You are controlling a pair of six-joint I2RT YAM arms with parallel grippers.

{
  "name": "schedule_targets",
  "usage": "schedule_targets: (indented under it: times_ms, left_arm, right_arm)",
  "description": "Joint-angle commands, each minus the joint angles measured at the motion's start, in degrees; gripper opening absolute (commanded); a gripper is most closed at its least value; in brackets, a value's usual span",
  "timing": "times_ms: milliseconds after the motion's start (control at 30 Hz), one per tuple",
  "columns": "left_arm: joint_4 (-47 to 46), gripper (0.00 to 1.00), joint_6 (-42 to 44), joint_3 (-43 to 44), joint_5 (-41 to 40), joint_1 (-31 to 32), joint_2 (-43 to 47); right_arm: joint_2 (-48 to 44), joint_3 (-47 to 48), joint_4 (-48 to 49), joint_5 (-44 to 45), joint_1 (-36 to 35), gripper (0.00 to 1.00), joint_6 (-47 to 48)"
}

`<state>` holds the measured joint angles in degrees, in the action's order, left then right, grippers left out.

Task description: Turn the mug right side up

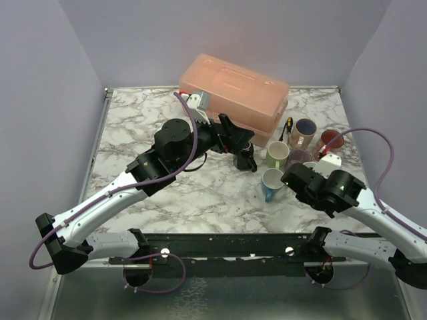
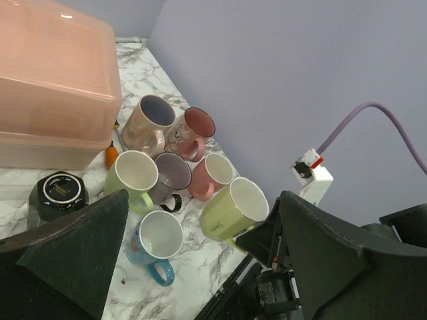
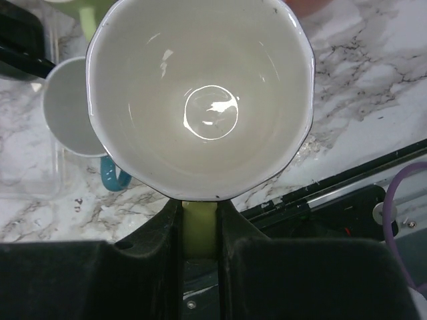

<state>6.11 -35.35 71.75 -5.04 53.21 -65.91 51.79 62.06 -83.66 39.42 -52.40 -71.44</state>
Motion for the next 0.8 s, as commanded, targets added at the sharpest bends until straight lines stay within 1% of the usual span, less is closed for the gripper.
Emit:
schedule_targets:
  times_ms: [0,200,333,567,767]
  left_arm:
    - [0.6,0.95,-1.4,-1.4,-0.9,-0.3,-0.3]
    - [0.8,0.95,-2.2,-2.8,-0.9,-0.3,0.7]
    - [1.1,0.95,-2.4,-3.3,-0.9,-0.3,1.0]
    - [1.9,0.95,-2.2,-3.5,-1.3,-0.3,0.6]
    - [2.4,0.95,-2.0,-3.6,-1.5,-0.5,0.1]
  right_arm:
    - [0.5,-3.7,5.1,0.5,0.0,0.01,-3.3]
    - [1.7,-11.2,12.2,-2.4,0.0,0.01,-3.0]
    - [2.1,-15.0,15.7,-2.8,0.1,0.01,-3.2]
    - [1.8,-19.8,20.6,-3.6,1.0,0.01,-3.1]
    - [2.8,-22.0,22.4,-3.9,2.4,0.01,-2.6]
